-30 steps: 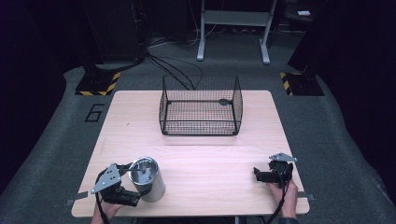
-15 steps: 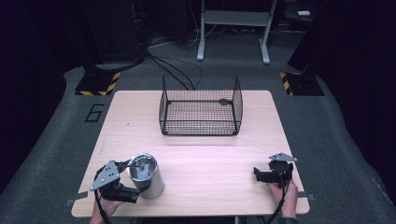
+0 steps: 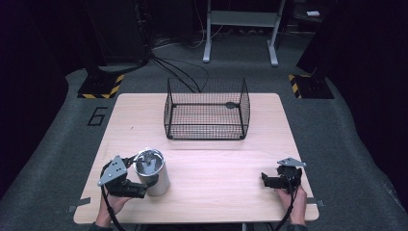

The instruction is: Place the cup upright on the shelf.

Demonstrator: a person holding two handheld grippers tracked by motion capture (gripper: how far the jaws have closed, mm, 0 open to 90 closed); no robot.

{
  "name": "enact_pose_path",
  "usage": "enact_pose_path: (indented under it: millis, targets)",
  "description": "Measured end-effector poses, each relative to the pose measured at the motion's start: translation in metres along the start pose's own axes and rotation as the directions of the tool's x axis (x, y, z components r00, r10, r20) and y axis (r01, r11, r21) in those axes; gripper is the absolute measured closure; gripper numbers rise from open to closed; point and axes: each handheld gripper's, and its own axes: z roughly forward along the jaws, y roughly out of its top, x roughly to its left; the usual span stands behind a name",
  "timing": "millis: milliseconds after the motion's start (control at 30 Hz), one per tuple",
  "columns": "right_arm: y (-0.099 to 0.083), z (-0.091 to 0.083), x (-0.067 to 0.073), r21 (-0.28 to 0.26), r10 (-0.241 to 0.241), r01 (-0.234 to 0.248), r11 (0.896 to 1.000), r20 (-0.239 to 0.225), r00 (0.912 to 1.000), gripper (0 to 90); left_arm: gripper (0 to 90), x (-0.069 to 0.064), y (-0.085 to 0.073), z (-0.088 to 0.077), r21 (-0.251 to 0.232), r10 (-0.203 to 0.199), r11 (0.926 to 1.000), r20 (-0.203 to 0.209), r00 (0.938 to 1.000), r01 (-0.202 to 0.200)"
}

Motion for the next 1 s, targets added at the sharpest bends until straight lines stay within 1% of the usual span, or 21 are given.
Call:
enact_pose_path:
  millis: [267,533,567,600,700,800,867,900,1000]
  targets:
    - [0.0,0.0,0.0,0.0,0.001,-0.001,1.0,0.0,1.0,0.1,3.8,0.006,0.008,0.012,0.0,0.013,0.9999,-0.018,0.9998,-0.013]
    - [0.0,0.0,0.0,0.0,0.001,-0.001,1.0,0.0,1.0,0.1,3.9,0.01,0.014,0.023,0.007,0.016,0.9999,-0.015,0.9998,-0.016]
    - [0.0,0.0,0.0,0.0,0.001,-0.001,1.0,0.0,1.0,0.0,3.9,0.011,0.014,0.025,0.001,0.015,0.9999,-0.016,0.9997,-0.015]
    - [0.0,0.0,0.0,0.0,0.0,0.0,1.0,0.0,1.0,0.0,3.9,0.011,0.015,0.026,0.008,0.014,0.9999,-0.014,0.9998,-0.014]
    - [0.0,0.0,0.0,0.0,0.001,-0.001,1.0,0.0,1.0,0.1,3.8,0.014,0.017,0.031,0.005,0.006,1.0,-0.009,0.9999,-0.006]
    - [0.0,0.0,0.0,0.0,0.001,-0.001,1.0,0.0,1.0,0.0,3.8,0.016,0.02,0.035,0.008,0.008,0.9999,-0.008,0.9999,-0.007]
    - [0.0,0.0,0.0,0.0,0.0,0.0,1.0,0.0,1.0,0.1,3.9,0.017,0.022,0.038,0.005,0.008,1.0,-0.013,0.9999,-0.008]
    - [0.0,0.0,0.0,0.0,0.001,-0.001,1.0,0.0,1.0,0.0,3.9,0.017,0.023,0.039,0.007,0.008,0.9999,-0.006,0.9999,-0.008]
    - [0.0,0.0,0.0,0.0,0.001,-0.001,1.0,0.0,1.0,0.1,3.9,0.019,0.027,0.044,-0.003,0.008,1.0,-0.007,0.9999,-0.008]
